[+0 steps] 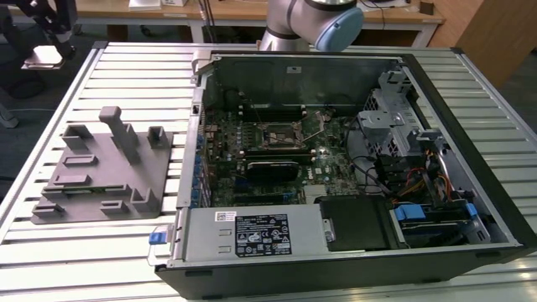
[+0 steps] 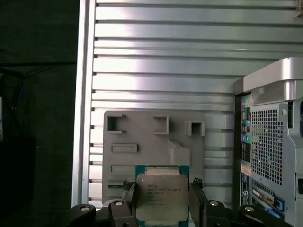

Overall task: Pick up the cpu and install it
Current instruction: 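Pick up the cpu and move it towards the insertion slot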

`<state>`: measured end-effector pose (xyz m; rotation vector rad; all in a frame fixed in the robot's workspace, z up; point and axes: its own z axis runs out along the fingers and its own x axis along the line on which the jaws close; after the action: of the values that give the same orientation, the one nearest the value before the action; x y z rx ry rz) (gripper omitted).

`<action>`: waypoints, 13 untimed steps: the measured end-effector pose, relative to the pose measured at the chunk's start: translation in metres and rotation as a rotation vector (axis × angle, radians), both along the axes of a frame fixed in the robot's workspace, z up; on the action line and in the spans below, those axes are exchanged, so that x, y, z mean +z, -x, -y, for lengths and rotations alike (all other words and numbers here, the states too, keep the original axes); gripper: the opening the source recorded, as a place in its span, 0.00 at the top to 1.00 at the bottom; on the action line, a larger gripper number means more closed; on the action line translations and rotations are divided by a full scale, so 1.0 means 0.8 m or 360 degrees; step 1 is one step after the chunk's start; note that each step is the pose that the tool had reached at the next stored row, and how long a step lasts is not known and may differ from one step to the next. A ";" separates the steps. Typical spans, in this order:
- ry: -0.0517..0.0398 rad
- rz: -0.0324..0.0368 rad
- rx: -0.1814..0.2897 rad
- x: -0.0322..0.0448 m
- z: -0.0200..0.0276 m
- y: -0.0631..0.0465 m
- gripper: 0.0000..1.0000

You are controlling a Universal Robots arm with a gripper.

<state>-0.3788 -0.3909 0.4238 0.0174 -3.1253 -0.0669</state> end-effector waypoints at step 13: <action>0.0000 0.0000 0.0000 0.0000 -0.0052 -0.061 0.47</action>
<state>-0.3300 -0.3867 0.4238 0.0175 -3.1253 -0.0669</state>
